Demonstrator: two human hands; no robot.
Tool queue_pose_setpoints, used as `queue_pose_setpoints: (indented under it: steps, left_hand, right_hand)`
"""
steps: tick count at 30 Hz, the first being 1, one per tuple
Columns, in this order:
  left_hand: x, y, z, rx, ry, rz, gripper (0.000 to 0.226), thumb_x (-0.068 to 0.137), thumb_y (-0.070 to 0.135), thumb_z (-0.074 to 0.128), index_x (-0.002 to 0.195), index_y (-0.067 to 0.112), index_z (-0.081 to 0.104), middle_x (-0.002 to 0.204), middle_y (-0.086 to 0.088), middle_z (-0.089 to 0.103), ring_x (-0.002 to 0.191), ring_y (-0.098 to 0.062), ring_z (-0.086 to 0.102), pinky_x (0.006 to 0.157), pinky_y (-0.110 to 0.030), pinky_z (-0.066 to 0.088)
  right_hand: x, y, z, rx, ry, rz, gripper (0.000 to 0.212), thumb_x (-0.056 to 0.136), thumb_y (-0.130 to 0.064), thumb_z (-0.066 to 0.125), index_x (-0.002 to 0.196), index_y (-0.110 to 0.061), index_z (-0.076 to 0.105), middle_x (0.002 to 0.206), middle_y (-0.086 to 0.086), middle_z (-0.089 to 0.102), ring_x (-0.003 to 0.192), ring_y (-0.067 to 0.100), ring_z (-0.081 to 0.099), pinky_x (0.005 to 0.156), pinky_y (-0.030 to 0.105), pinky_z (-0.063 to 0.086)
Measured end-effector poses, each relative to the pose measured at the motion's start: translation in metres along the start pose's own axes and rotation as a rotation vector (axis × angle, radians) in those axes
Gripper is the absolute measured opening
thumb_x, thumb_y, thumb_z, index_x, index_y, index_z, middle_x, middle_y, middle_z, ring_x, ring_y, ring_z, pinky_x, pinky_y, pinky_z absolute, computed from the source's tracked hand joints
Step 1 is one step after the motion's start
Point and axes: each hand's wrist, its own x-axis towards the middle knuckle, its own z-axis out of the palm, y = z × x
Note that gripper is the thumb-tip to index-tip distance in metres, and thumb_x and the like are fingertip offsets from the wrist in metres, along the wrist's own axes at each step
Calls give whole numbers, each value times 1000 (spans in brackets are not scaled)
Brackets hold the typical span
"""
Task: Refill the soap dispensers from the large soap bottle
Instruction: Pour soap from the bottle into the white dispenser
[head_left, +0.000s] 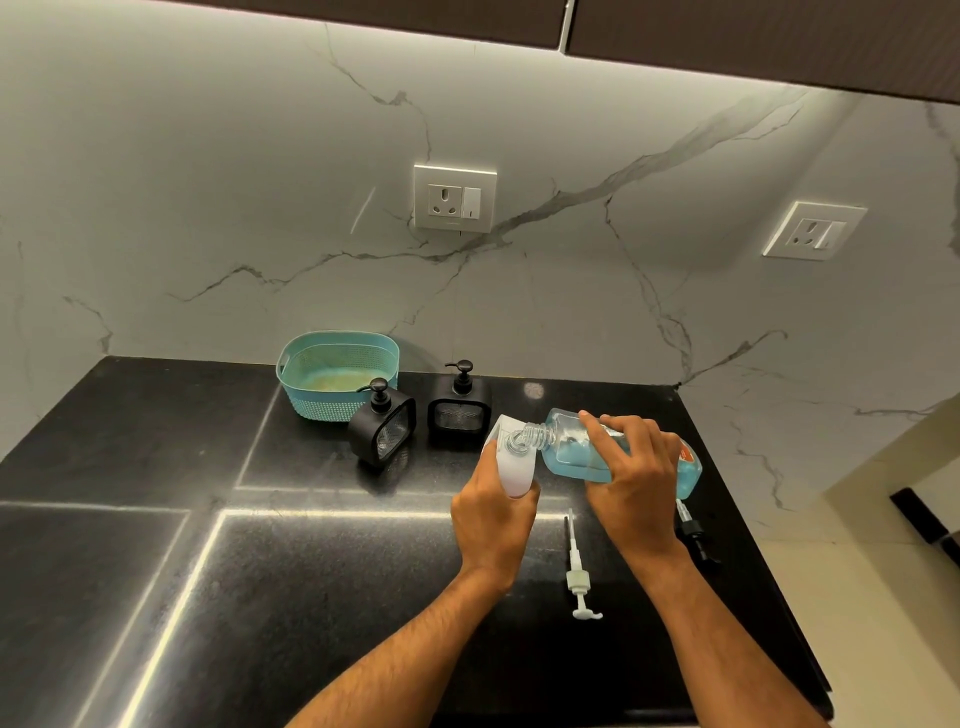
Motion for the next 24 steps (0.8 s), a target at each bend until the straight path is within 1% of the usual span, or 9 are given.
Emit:
queue_pose_setpoints:
  steps: [8,12,16,24]
  left_hand:
    - [0,2,-1,-6,-8,7,74,86,29,84,150,12,51,140,-4,66,116,-19,70,92,-30,62]
    - [-1,4,-3,-5,-8,16,72,86,28,84,148,13,52,138,-3,67,115,-18,70,91,-29,62]
    - [-2,4,-3,-2,-8,15,73,85,27,84,149,13,51,139,-3,67,115,-18,71,91,-30,62]
    - [-3,7,-4,2,-12,12,75,85,27,85,150,13,50,138,-4,67,115,-20,70,92,-30,62]
  right_hand:
    - [-1,-1,-3,-3,3,-3,81,59,-11,97,134,-12,67,119,13,65,112,29,55,90,45,51]
    - [0,-2,-5,-13,10,-5,79,59,-9,96,133,-12,68,118,13,65,111,28,56,91,40,47]
    - [0,-2,-7,-13,8,-10,80,58,-8,97,132,-11,68,117,14,65,111,28,55,89,45,51]
    - [0,0,-9,-5,0,-13,80,59,-9,97,133,-11,68,118,14,66,110,31,58,89,47,53]
